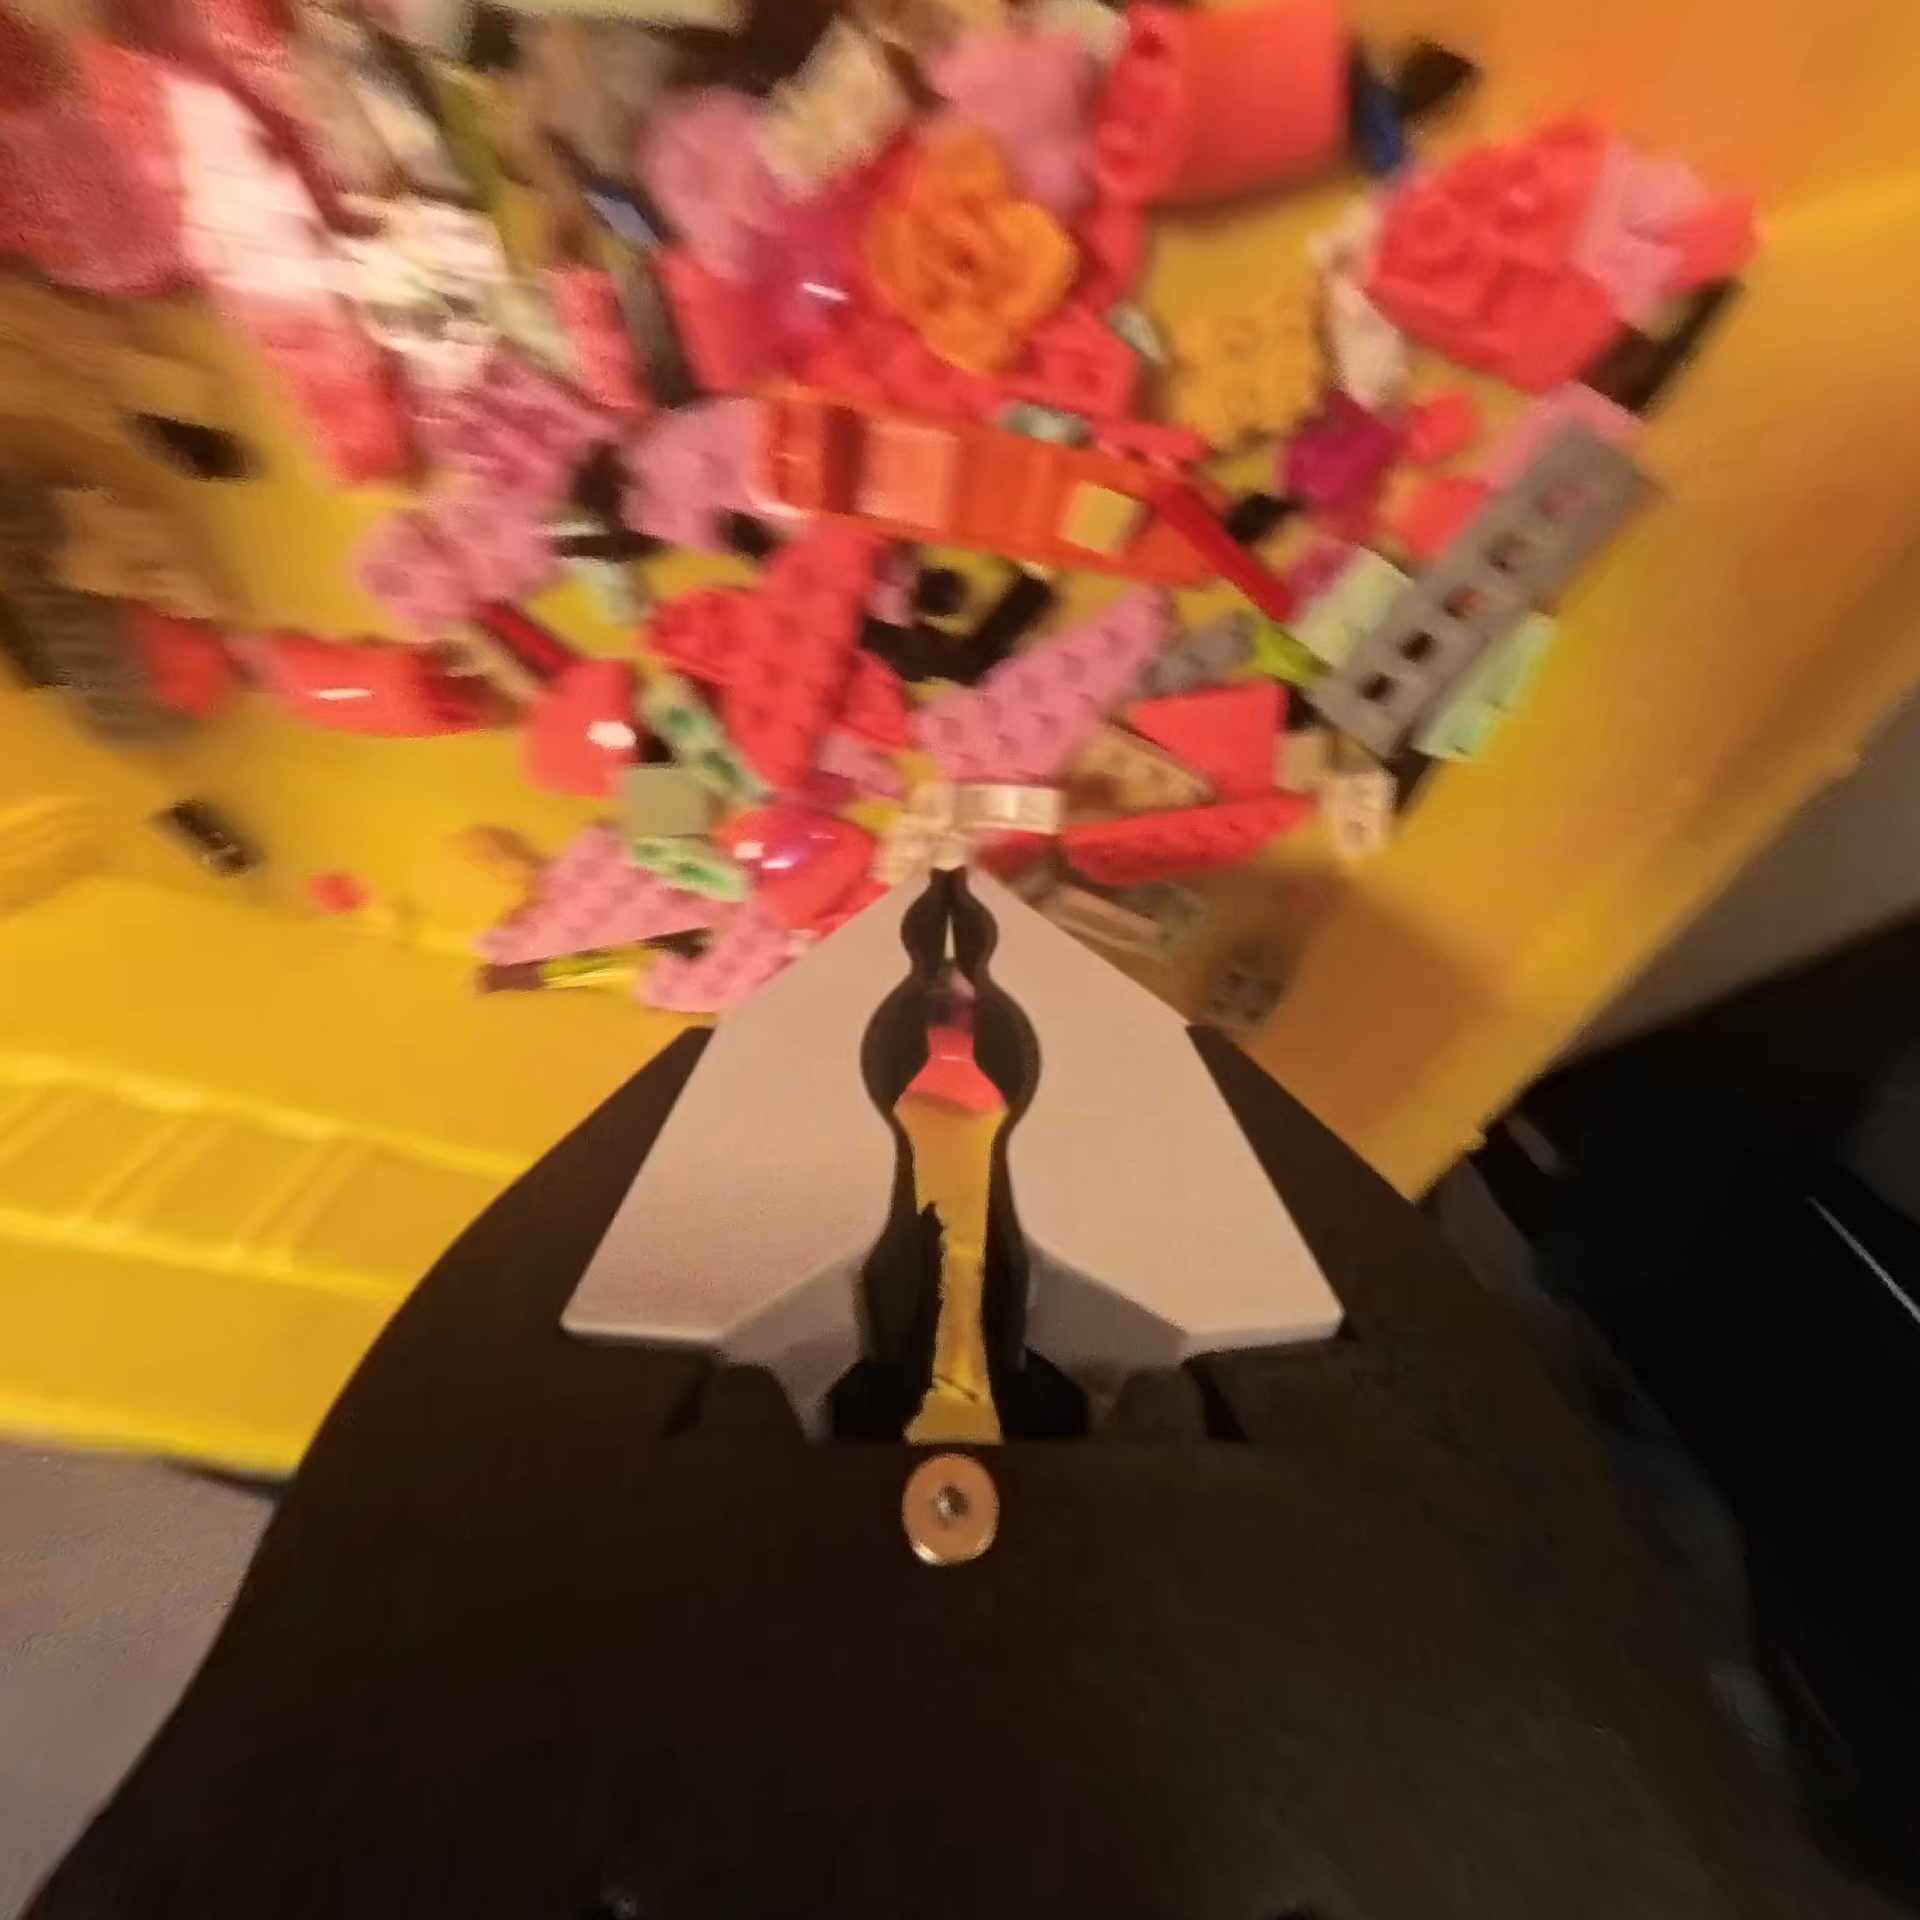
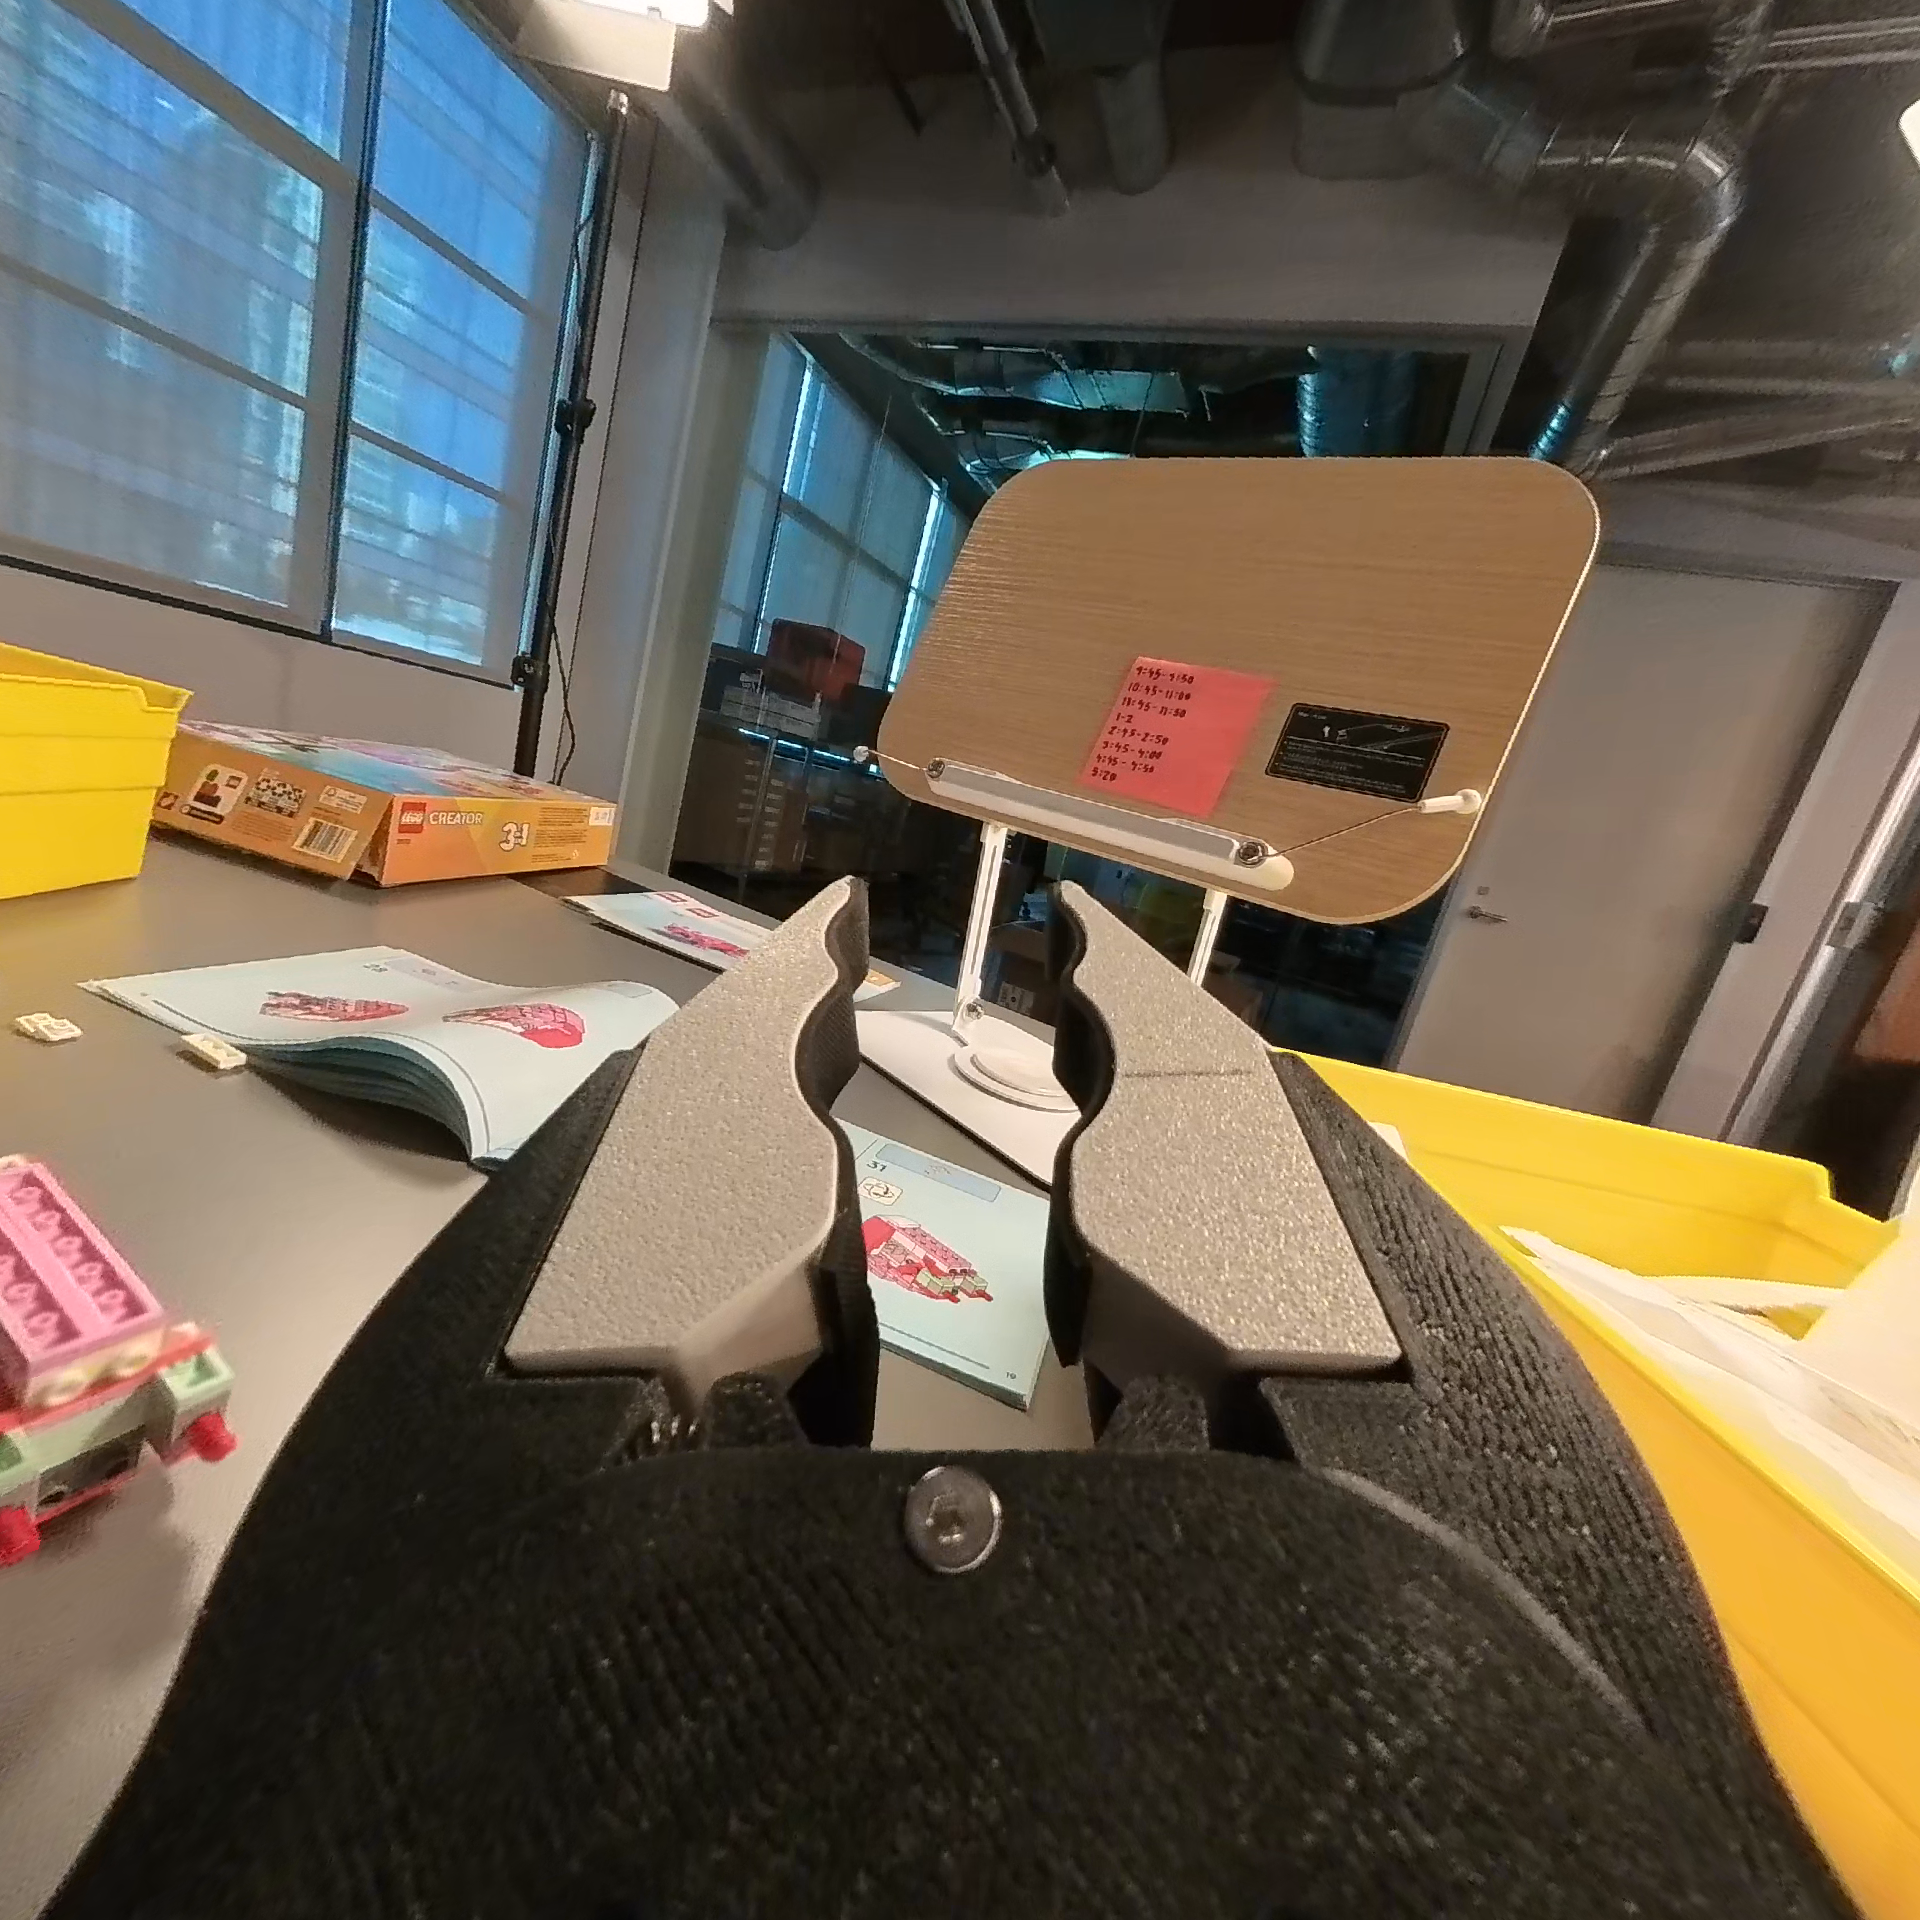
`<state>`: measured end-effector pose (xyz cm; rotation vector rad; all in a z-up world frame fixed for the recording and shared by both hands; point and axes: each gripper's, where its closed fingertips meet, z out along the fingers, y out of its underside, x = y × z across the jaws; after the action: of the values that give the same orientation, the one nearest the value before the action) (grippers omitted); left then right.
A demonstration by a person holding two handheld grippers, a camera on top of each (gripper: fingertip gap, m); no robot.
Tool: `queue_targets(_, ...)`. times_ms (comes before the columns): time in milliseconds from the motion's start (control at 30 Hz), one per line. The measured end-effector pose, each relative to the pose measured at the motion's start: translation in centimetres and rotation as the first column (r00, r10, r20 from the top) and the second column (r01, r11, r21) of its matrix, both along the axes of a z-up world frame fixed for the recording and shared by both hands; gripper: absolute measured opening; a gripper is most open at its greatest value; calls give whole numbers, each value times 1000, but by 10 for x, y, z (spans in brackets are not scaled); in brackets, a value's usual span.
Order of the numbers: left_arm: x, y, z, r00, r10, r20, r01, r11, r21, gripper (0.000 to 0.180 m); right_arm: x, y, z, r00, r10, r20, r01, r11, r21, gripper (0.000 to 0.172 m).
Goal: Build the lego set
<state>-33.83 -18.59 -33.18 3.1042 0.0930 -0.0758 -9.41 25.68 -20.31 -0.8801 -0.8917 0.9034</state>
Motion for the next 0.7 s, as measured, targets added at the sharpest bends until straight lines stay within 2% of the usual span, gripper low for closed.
queue_targets(67,-25,10,13,987,123,-98,-115,990,86,0,0,0,0,1000,1,1,-1,1000,0,32)
queue_targets(133,-31,19,24,969,243,-39,-233,956,176,0,-1,0,-1,1000,3,3,-3,1000,-2,32)
queue_targets(167,-29,16,26,960,279,17,-278,948,155,0,-1,0,-1,1000,3,4,-3,1000,-3,32)
queue_targets(233,-24,3,23,952,299,69,-302,952,54,15,-1,0,-1,1000,3,3,-3,1000,-3,32)
queue_targets(333,-14,-21,16,953,294,75,-283,950,-129,40,-1,1,-1,1000,4,1,-4,1000,-7,32)
queue_targets(400,-15,-23,15,962,267,59,-253,952,-173,56,-1,1,-1,1000,5,3,-5,1000,-9,32)
queue_targets(467,-29,-11,18,966,258,10,-254,959,-125,56,-1,1,-1,1000,5,4,-5,1000,-7,32)
queue_targets(600,-79,27,36,931,353,-96,-342,932,116,42,-1,2,-2,1000,-5,8,5,1000,-2,31)
queue_targets(700,-110,45,48,904,410,-125,-374,897,235,54,-1,4,-4,999,-32,25,31,999,12,31)
